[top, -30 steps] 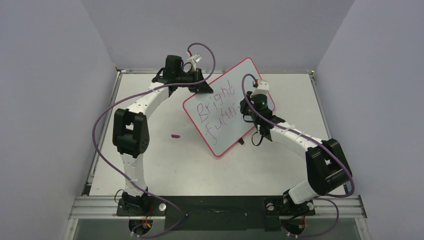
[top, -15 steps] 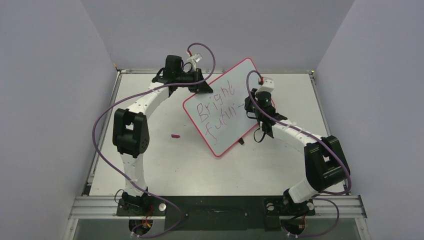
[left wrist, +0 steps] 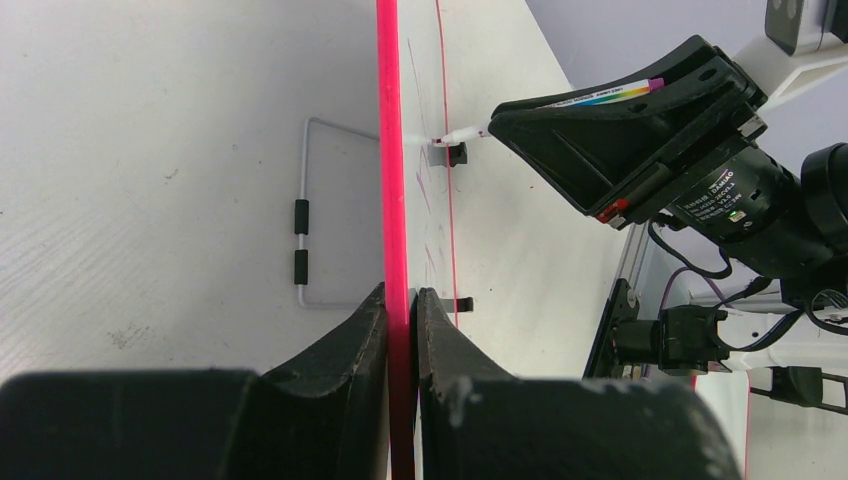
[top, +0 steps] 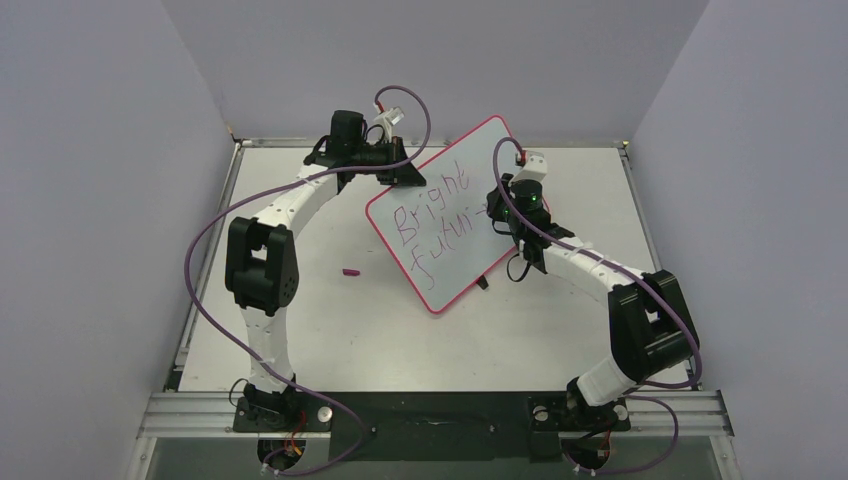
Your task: Write a sentence on the whiteboard
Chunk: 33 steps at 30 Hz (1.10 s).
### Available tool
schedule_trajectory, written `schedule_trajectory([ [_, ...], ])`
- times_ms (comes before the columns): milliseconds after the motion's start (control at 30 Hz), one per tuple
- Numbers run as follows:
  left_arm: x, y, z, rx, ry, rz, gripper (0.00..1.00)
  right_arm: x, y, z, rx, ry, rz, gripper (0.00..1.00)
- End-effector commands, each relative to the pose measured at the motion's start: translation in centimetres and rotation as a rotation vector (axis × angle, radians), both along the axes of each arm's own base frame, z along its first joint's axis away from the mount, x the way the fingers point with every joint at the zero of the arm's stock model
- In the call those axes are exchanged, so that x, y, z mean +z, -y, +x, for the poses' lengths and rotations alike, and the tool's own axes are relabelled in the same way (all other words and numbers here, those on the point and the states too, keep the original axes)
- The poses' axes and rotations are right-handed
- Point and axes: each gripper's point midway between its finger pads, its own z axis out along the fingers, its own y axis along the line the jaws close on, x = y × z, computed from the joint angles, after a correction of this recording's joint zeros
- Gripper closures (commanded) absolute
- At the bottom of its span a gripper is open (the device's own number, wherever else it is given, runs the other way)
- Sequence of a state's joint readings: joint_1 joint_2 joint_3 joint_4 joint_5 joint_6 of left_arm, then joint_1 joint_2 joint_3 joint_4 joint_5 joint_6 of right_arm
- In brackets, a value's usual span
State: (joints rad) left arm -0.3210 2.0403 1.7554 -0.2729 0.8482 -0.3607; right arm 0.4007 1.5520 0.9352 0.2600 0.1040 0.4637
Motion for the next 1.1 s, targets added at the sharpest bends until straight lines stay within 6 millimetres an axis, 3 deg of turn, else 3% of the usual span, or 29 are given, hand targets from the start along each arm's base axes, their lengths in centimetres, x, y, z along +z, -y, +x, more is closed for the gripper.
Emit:
schedule_trajectory([
  [0, 3.8, 0.7, -0.1, -0.048, 0.161, -0.041, 1.00, 1.1, -2.1, -0.3, 0.060, 0.027, 0.057, 1.00],
  [500, 3.9, 0.7, -0.1, -0.047, 0.162, -0.041, 1.00, 0.3, -2.7, -2.6, 0.080, 0.010, 0.064, 1.00],
  [767, 4.0, 0.7, -0.2, -0.048, 0.163, -0.043, 1.00, -0.7, -1.7, -3.6, 0.056, -0.009, 0.047, 1.00],
  [1067, 4.2, 0.7, -0.3, -0.048, 0.165, -0.044, 1.00, -1.4, -0.4, -3.2, 0.020, -0.022, 0.028, 1.00],
])
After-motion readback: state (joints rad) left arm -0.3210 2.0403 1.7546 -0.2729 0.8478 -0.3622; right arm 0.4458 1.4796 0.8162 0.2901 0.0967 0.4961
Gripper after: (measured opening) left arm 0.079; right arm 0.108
